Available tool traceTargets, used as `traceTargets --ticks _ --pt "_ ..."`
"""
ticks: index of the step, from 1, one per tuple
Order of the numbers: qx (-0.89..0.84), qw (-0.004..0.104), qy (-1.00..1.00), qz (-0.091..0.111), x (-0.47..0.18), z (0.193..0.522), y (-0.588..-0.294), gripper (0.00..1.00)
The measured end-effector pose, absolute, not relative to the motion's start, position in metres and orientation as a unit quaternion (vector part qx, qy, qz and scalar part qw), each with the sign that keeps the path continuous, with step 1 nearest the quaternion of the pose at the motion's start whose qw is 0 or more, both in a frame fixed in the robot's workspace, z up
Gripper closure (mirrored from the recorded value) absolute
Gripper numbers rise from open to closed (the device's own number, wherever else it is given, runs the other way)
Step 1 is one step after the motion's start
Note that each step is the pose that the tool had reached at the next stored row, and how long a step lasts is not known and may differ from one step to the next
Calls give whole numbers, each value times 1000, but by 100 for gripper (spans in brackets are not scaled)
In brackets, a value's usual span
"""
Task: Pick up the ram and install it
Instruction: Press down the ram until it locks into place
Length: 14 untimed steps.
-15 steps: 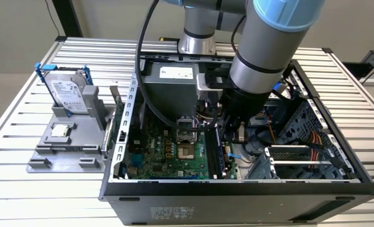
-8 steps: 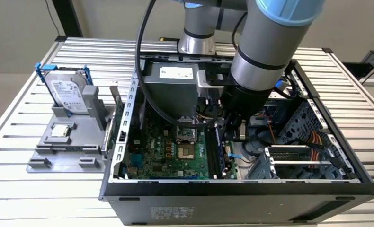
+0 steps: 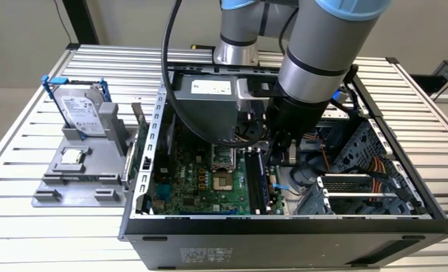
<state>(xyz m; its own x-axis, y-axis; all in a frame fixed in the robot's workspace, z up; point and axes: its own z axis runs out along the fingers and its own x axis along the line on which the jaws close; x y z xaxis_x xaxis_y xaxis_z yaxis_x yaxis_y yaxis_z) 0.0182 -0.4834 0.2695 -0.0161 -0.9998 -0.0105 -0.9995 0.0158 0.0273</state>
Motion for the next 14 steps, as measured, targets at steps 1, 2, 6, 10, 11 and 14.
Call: traceTargets --ticks 1,2,6,10,11,14 --pt "701 6 -713 -13 18 271 -483 100" --pt "701 6 -713 -13 18 272 -483 100" --pt "701 6 -713 -13 18 278 -483 100" --pt "701 6 -713 -13 18 283 -483 100" --pt "701 6 -713 -13 18 285 -483 100" --pt "701 6 -713 -13 18 289 -483 100"
